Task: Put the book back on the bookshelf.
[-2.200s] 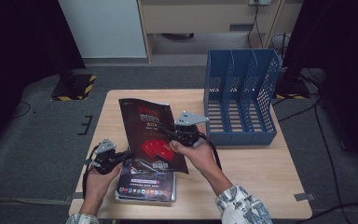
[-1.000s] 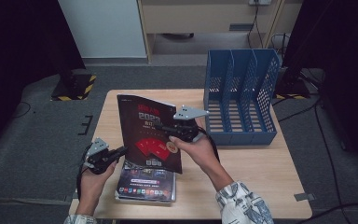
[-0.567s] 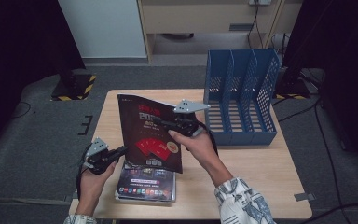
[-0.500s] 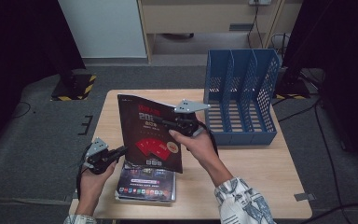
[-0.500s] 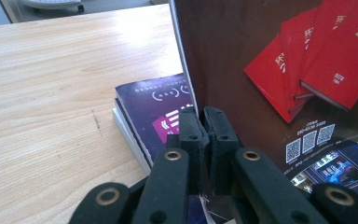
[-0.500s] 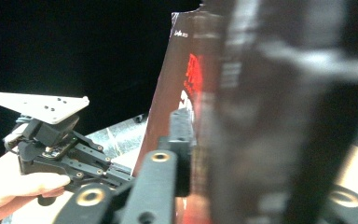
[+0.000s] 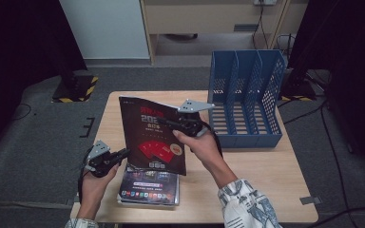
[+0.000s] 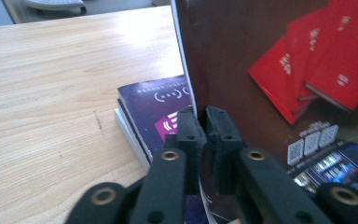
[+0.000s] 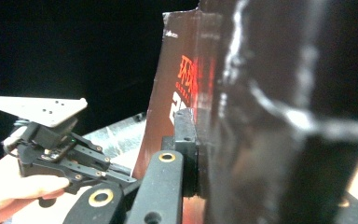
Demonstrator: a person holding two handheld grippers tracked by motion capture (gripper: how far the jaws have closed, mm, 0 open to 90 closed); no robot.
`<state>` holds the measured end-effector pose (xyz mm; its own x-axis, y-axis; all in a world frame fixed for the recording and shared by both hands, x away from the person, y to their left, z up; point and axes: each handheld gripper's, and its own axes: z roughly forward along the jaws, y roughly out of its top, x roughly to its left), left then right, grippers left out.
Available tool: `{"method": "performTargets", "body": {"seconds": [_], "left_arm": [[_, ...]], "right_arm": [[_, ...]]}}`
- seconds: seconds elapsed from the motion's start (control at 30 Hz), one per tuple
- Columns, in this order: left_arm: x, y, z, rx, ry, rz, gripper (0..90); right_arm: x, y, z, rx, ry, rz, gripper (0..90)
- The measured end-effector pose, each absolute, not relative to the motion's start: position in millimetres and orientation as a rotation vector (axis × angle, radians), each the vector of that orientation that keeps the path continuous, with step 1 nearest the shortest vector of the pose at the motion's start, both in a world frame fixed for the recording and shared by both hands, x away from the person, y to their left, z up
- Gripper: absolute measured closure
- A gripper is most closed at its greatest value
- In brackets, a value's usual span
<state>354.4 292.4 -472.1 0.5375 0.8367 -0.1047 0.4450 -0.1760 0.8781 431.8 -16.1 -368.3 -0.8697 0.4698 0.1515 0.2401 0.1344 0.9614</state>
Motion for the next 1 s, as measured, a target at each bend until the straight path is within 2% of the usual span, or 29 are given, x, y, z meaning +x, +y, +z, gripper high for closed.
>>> {"method": "performTargets", "body": {"seconds": [0.03, 0.07, 0.1, 0.13, 0.27, 0.33, 0.6, 1.0], "left_arm": [[354.8, 292.4, -473.0, 1.787, 1.067, 0.513, 79.4], [356.1, 292.4, -473.8, 1.766, 1.088, 0.512, 70.0], [357.7, 292.7, -474.9, 1.752, 1.118, 0.512, 54.2], [358.4, 293.7, -476.3, 1.745, 1.136, 0.515, 44.5], [360.9, 300.8, -480.7, 1.73, 1.186, 0.536, 25.4], [361.9, 304.7, -482.0, 1.717, 1.211, 0.543, 18.9], [365.7, 319.5, -493.1, 1.749, 1.301, 0.548, 4.2], [370.1, 322.7, -503.8, 1.808, 1.379, 0.541, 4.5]], "right_arm": [[431.4, -16.0, -368.1, 0.704, 2.217, 1.819, 86.7], [431.0, -16.1, -367.8, 0.705, 2.218, 1.825, 86.7], [430.5, -16.3, -367.2, 0.699, 2.22, 1.823, 86.8], [429.6, -16.3, -366.6, 0.694, 2.219, 1.818, 86.7], [428.6, -19.1, -363.6, 0.688, 2.203, 1.816, 86.8], [429.1, -21.1, -360.6, 0.679, 2.183, 1.816, 86.8], [433.5, -28.1, -348.4, 0.705, 2.09, 1.8, 86.9], [439.6, -42.9, -335.6, 0.745, 1.995, 1.769, 86.9]]}}
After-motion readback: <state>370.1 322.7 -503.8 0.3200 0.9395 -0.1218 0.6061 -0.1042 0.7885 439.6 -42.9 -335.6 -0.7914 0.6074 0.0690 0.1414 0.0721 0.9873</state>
